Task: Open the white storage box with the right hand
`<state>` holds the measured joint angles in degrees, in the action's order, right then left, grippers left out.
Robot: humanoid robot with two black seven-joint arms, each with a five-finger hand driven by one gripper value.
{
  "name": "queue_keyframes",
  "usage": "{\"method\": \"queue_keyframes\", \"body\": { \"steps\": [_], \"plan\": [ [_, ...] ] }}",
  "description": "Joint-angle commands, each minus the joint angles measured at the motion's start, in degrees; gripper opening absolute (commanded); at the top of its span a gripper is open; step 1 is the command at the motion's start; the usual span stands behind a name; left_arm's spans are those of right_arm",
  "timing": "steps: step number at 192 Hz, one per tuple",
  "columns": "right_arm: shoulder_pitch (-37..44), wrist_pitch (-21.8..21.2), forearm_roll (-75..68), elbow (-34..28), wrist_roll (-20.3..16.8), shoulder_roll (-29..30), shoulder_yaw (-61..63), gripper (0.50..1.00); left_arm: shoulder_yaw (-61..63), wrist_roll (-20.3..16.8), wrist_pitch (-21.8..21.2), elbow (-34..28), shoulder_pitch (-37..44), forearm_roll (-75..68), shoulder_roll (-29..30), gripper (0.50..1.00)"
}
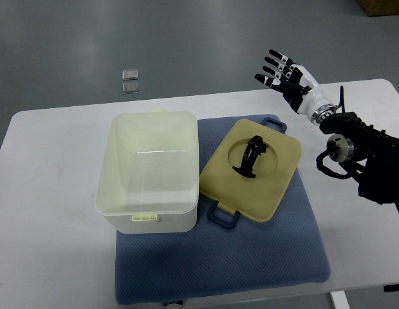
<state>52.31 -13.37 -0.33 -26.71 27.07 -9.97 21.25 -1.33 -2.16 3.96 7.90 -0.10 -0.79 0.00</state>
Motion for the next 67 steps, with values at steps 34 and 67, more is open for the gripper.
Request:
{"method": "queue_keyframes", "body": {
  "steps": [34,67],
  "plan": [
    [-2.7,0.1,0.2,0.0,0.0,2.1,4.1,0.926,0.0,0.0,0.0,0.0,0.0,0.0,0.0,1.0],
    [-3.4,0.2,0.2,0.1,0.1,2.1,4.1,0.926,0.0,0.0,0.0,0.0,0.0,0.0,0.0,1.0]
  ]
}}
